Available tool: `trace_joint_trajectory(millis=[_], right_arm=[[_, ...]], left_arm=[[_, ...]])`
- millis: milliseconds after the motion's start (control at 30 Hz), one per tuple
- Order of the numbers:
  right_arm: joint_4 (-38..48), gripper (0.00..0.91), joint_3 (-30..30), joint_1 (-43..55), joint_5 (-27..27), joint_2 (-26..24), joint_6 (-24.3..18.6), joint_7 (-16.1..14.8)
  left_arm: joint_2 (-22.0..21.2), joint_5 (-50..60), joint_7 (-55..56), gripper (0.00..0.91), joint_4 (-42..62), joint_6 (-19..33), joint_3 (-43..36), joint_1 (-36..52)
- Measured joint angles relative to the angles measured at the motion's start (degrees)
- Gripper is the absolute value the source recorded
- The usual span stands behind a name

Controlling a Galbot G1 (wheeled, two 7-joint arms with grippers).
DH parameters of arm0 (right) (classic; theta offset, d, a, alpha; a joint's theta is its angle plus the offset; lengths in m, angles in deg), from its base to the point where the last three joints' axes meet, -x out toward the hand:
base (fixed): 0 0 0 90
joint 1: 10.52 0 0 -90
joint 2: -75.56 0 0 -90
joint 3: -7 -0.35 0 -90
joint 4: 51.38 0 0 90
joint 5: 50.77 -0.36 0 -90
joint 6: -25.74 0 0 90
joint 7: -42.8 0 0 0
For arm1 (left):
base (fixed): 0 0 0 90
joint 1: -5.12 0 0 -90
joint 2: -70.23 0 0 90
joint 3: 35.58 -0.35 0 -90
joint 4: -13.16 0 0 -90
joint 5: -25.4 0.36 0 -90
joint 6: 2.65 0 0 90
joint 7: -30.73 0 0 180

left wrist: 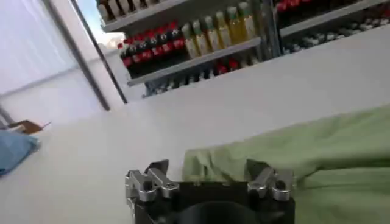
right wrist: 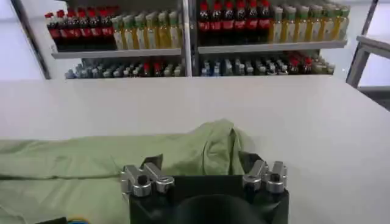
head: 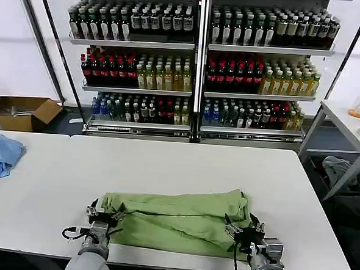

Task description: Fold and organize the clothes.

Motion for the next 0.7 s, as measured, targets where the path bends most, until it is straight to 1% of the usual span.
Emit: trace_joint_trajectory(millis=[33, 67, 100, 167, 200, 267, 700], right_arm=[[-0.04, 0.907, -0.01, 0.00, -0.04, -0.07, -0.01, 0.01], [-0.10, 0.907, -0.03, 0.01, -0.08, -0.11, -0.02, 0.06], [-0.16, 0.907, -0.03, 0.05, -0.17, -0.17, -0.03, 0.08], [-0.18, 0.907, -0.03, 0.16, -0.34, -0.27, -0.05, 0.15], [-0.18, 0.907, -0.03, 0.23, -0.42, -0.33, -0.06, 0.20], [-0.18, 0.907, -0.03, 0.31, -0.57, -0.38, -0.07, 0.25], [-0.71, 0.907, -0.11, 0.66, -1.51, -0.73, -0.18, 0.56]], left_arm=[[-0.37, 0.01, 0.32, 0.645, 0.21, -0.06, 0.03, -0.07], [-0.71, 0.01, 0.59, 0.272, 0.33, -0.09, 0.02, -0.19], [-0.95, 0.00, 0.80, 0.171, 0.38, -0.16, 0.06, -0.28], [-1.60, -0.13, 1.12, 0.050, 0.42, -0.35, 0.11, -0.53], [-1.87, -0.31, 1.22, 0.030, 0.42, -0.44, 0.12, -0.66], [-2.35, -0.71, 1.41, 0.020, 0.37, -0.64, 0.18, -0.93], [-3.68, -5.69, 1.68, 0.020, -0.73, -2.64, 1.15, -2.44]])
